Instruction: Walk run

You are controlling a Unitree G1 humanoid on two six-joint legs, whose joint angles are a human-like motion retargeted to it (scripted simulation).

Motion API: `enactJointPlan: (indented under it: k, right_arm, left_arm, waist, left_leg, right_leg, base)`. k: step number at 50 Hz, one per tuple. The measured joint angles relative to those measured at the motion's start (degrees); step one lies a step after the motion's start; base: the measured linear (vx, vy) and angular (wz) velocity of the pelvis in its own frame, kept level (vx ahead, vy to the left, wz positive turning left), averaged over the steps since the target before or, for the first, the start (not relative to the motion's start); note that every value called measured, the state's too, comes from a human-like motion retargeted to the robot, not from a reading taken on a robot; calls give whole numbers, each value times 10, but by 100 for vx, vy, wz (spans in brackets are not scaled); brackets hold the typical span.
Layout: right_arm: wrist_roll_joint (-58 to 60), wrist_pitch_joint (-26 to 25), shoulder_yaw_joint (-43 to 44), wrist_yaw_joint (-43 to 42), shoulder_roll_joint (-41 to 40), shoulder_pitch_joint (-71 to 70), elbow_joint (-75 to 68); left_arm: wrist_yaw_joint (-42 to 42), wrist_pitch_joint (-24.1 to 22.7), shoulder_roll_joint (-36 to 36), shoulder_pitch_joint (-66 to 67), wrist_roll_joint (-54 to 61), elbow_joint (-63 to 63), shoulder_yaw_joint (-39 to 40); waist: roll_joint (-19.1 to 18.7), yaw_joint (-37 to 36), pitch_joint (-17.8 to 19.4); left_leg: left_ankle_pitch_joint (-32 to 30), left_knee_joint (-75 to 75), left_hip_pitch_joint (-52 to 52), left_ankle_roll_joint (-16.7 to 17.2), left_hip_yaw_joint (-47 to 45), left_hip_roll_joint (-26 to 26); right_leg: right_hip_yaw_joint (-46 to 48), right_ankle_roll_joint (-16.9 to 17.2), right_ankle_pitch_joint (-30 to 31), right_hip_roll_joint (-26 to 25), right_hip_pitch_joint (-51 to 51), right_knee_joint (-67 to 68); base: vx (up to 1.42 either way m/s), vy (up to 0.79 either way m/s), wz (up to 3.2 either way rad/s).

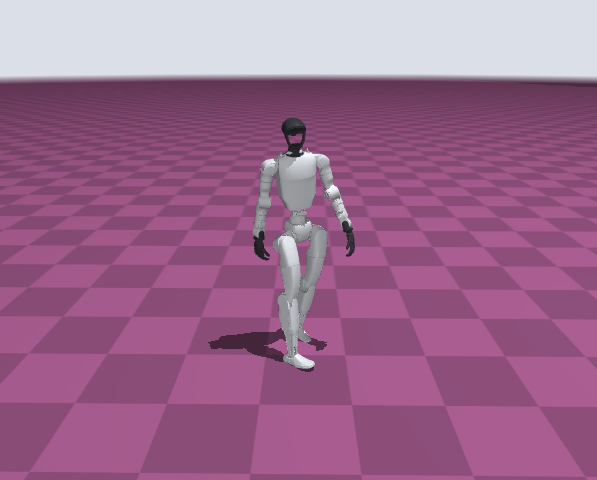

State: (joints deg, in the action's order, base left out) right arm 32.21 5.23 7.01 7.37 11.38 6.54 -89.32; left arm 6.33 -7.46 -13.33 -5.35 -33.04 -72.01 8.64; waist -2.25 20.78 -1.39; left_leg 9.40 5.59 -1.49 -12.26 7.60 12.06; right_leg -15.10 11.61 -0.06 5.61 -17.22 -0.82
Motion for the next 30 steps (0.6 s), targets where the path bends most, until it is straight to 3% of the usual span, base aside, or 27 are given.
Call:
enactJointPlan:
  k: [2,5,7,8,10,13,17,18,20,22,27,30]
  right_arm:
    - [4,-1,-5,-6,2,-4,4]
    - [11,-6,-7,-14,5,-12,5]
    - [13,-9,-1,-20,4,-12,6]
    - [10,-10,0,-23,2,-11,7]
    - [-2,-11,6,-28,3,-16,2]
    - [-26,-20,8,-27,15,-34,-15]
    - [-44,-36,12,-30,21,-66,-25]
    - [-47,-37,10,-31,21,-74,-25]
    - [-53,-42,3,-30,22,-92,-21]
    - [-50,-48,-2,-33,25,-107,-13]
    - [-35,-42,-5,-51,33,-122,24]
    - [-39,-39,-7,-54,38,-124,47]
  left_arm:
    - [4,4,2,8,-8,-24,4]
    - [12,16,8,28,-19,-75,15]
    - [22,35,12,46,-28,-116,25]
    - [28,48,15,56,-32,-135,33]
    - [41,86,25,69,-35,-174,48]
    - [70,116,42,97,-12,-209,47]
    - [128,89,50,136,-17,-202,32]
    - [134,86,52,145,-27,-193,32]
    - [126,85,57,157,-50,-175,36]
    - [98,82,67,166,-59,-164,38]
    - [51,68,88,179,-29,-161,30]
    - [72,67,101,181,-16,-164,31]
  waist:
    - [3,-3,7]
    - [13,-8,-1]
    - [14,4,-12]
    - [10,8,-15]
    - [3,0,-18]
    - [-5,2,-22]
    - [-6,-2,-30]
    - [-2,-3,-31]
    - [7,-9,-28]
    - [12,-31,-24]
    - [14,-73,-24]
    - [10,-90,-23]
  left_leg:
    - [11,5,-21,3,11,-2]
    - [21,15,-37,8,37,10]
    - [13,33,-37,15,67,18]
    - [1,46,-34,22,77,13]
    - [-44,81,-22,45,79,5]
    - [-151,171,17,102,88,4]
    - [-239,305,99,227,25,-16]
    - [-242,334,119,222,-14,-34]
    - [-201,382,153,181,-116,-85]
    - [-182,394,180,154,-174,-104]
    - [-128,305,237,147,-190,-71]
    - [-107,200,255,111,-234,-83]
  right_leg:
    - [9,34,0,5,5,-16]
    - [-61,34,26,-14,29,12]
    - [-2,28,59,0,32,27]
    - [-30,13,44,-10,43,32]
    - [36,4,25,5,48,46]
    - [35,-55,16,-4,76,41]
    - [109,-80,-5,12,96,39]
    - [116,-85,-11,14,103,38]
    - [153,-93,-19,22,116,38]
    - [177,-100,-24,23,128,35]
    - [260,-104,-38,20,164,29]
    - [319,-101,-53,10,187,28]
  base:
    - [64,-26,90]
    - [55,-22,97]
    - [53,-23,156]
    - [55,-28,142]
    - [58,-25,126]
    - [59,-13,147]
    - [34,-10,168]
    - [30,-13,190]
    - [20,-9,164]
    - [25,-3,114]
    - [26,-2,132]
    - [28,-1,158]
